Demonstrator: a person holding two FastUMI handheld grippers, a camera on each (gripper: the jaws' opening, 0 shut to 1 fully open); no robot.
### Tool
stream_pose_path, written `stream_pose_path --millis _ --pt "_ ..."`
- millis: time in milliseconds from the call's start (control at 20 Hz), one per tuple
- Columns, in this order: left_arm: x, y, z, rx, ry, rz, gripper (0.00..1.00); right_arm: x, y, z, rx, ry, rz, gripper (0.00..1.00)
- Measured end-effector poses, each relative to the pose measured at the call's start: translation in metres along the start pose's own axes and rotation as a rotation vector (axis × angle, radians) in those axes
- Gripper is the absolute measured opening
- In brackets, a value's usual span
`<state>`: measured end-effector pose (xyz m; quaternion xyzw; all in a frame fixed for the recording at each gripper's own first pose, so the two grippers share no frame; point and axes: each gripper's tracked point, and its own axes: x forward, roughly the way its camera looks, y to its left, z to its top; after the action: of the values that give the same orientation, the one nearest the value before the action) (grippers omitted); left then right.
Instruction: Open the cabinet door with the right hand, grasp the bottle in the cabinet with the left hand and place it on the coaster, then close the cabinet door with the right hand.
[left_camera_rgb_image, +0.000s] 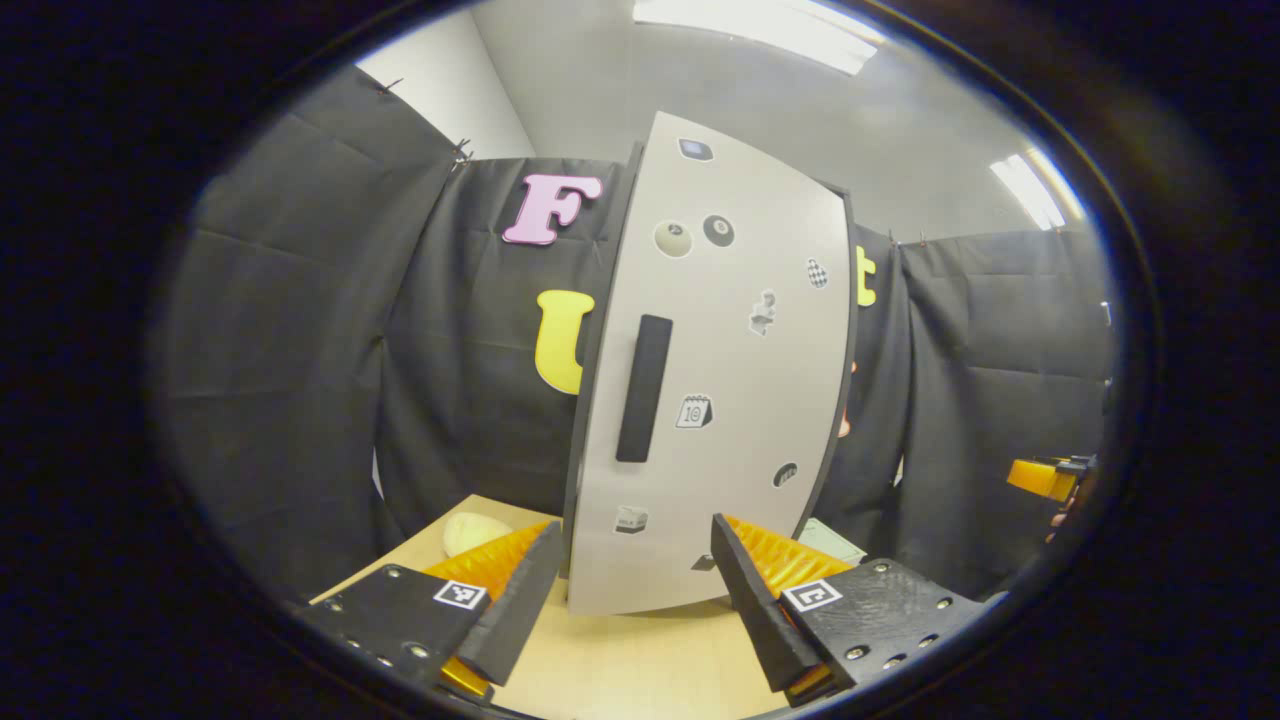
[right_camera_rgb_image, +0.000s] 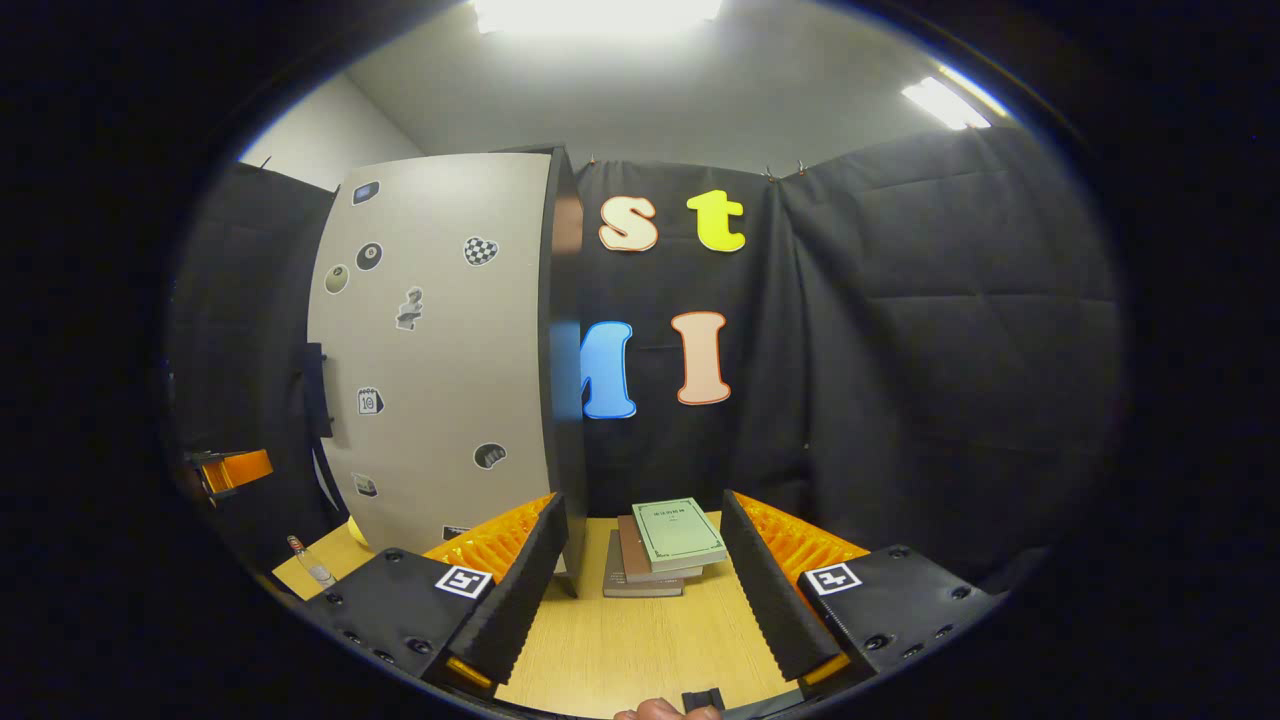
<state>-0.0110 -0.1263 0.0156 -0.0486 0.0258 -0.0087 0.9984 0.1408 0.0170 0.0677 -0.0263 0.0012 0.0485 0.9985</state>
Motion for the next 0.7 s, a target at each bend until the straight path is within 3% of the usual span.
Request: stream_pose_path --millis 150,200,300,550,700 --pt "-0.011 -0.011 0.003 0.028 -0.014 0.039 0.88 0.002 0.001 -0.009 0.000 0.018 0.079 0.98" --pt "-0.014 -0.014 0.002 0.031 -0.017 0.054 0.96 0.003 0.002 -0.010 0.006 0.024 0.105 0.98" --pt "-0.019 -0.016 0.007 0.036 -0.023 0.077 0.91 0.004 0.005 -0.011 0.009 0.027 0.139 0.98" --pt "-0.021 -0.008 0.023 0.097 -0.039 0.106 0.88 0.016 0.015 -0.022 0.043 0.049 0.168 0.98" --pt "-0.017 0.004 0.030 0.075 -0.059 0.112 0.88 0.021 0.023 -0.031 0.067 0.084 0.169 0.98"
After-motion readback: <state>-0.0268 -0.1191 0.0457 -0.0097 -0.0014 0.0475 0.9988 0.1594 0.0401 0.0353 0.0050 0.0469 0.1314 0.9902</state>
